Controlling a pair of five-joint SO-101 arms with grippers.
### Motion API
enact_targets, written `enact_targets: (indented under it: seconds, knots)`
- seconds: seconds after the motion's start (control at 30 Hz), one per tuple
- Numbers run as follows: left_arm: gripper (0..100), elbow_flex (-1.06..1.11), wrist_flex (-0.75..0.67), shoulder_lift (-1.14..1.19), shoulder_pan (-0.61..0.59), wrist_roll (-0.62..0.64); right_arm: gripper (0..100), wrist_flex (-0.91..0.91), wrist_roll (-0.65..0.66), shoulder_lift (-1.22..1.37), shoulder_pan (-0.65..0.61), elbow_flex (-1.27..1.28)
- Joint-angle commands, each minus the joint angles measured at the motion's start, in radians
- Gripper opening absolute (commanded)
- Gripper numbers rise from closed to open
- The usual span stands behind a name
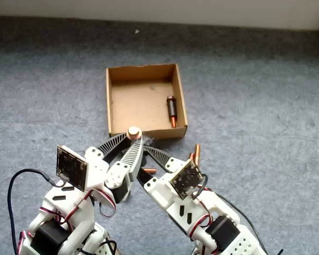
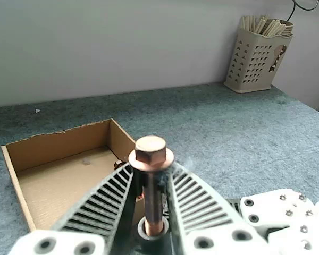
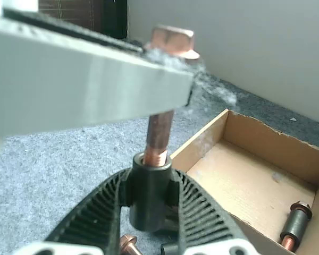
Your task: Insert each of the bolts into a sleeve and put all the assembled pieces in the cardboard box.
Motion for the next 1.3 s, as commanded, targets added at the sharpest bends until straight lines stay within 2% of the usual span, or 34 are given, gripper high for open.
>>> enact_targets:
  seconds: [0.0, 0.1, 0.27, 0.43, 0.63, 0.87, 1.03, 1.13, 1.27]
  knots:
    - [1, -0.002, 0.006, -0.008, 0.002, 0.006, 0.5, -0.025, 0.008, -0.018, -0.002, -0.076]
    - [1, 0.01, 0.011, -0.008, 0.002, 0.0, 0.5, -0.025, 0.008, -0.018, -0.001, -0.076]
    - [2, 0.002, 0.054, -0.008, 0.002, -0.141, 0.5, -0.025, 0.008, -0.018, 0.053, -0.134]
    - [21, -0.097, 0.184, -0.008, 0.002, -0.103, 0.5, -0.025, 0.008, -0.018, 0.064, -0.139]
    - [23, -0.286, 0.325, -0.007, -0.012, -0.155, 0.5, -0.022, 0.008, -0.018, 0.068, -0.137]
    - [23, -0.36, 0.356, -0.008, -0.257, -0.235, 0.5, 0.041, 0.008, -0.018, 0.087, -0.136]
    - [22, -0.252, 0.371, -0.01, -0.538, -0.235, 0.5, 0.162, 0.006, -0.018, 0.228, -0.136]
    - [15, -0.108, 0.368, -0.01, -0.682, -0.235, 0.5, 0.226, 0.006, -0.018, 0.312, -0.136]
    - [0, 0.101, 0.322, -0.01, -0.797, -0.245, 0.5, 0.271, -0.035, -0.012, 0.358, -0.14]
